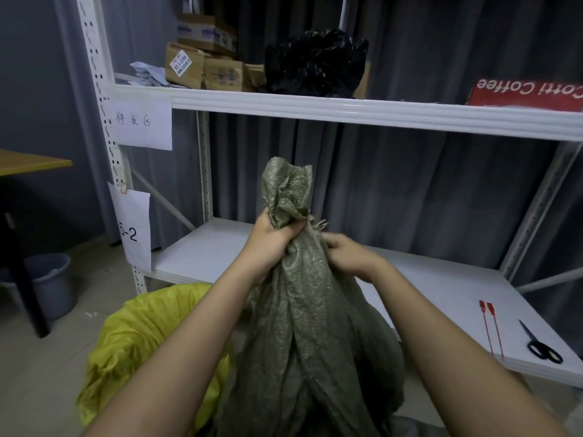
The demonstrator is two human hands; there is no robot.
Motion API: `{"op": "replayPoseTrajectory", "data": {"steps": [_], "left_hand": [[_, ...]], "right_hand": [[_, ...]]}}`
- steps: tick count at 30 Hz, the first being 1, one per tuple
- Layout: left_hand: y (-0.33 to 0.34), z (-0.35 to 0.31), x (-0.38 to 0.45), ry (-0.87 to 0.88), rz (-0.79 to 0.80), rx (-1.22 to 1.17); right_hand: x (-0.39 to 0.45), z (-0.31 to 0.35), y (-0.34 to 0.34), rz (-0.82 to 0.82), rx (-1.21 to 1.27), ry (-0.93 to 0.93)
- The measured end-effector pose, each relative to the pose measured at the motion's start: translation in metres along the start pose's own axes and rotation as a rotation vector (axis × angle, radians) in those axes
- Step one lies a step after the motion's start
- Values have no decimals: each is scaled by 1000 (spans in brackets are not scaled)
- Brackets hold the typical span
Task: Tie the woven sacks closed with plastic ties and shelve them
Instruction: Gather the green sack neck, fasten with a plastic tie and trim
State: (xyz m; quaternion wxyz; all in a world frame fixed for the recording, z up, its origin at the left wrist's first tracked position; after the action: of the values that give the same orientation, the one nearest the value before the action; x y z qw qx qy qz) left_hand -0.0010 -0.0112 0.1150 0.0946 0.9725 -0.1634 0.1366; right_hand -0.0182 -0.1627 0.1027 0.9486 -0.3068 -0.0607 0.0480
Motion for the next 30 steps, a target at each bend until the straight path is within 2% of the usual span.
{"op": "replayPoseTrajectory", "data": {"steps": [3,6,8,10,12,15,18,21,23,25,28,30], "left_hand": [[-2,0,-4,9,8,27],[-7,3,-7,-1,12,73],[-11,8,-8,-12,-9,93],[-16,13,-8,-27,-32,105],[-20,18,-8,-43,-61,116],[-22,23,-12,-56,-73,107],[-23,32,-21,-111,-60,62],[-30,57,-34,-227,-68,48],[-37,82,-48,-325,-41,83],[-44,109,-64,-437,5,128],[-57,157,-90,-594,34,185],[-65,187,-109,-683,5,180]], "right_hand": [[-2,-19,18,195,-147,173],[0,-34,29,311,-283,244],[2,-39,35,299,-347,211],[-1,-38,37,206,-312,160],[-6,-39,38,148,-149,157],[-10,-48,46,216,43,220],[-12,-70,63,286,-4,221],[-19,-111,81,322,-212,287],[-31,-139,90,275,-411,340],[-49,-162,101,169,-484,338],[-76,-188,126,-101,-202,314],[-87,-204,143,-121,-99,348]]}}
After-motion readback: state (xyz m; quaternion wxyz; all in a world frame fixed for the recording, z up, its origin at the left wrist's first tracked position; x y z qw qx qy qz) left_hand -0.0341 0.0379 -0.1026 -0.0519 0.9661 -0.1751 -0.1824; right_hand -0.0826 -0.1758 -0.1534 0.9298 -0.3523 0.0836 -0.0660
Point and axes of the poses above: each hand's wrist, its own x-axis towards the middle knuckle, its own y-axis out of the palm, z = x × y, the point moved 2 cm from there along x, towards the middle knuckle, and after that the axes turned 1 degree about -y, right-handed, at the moved point
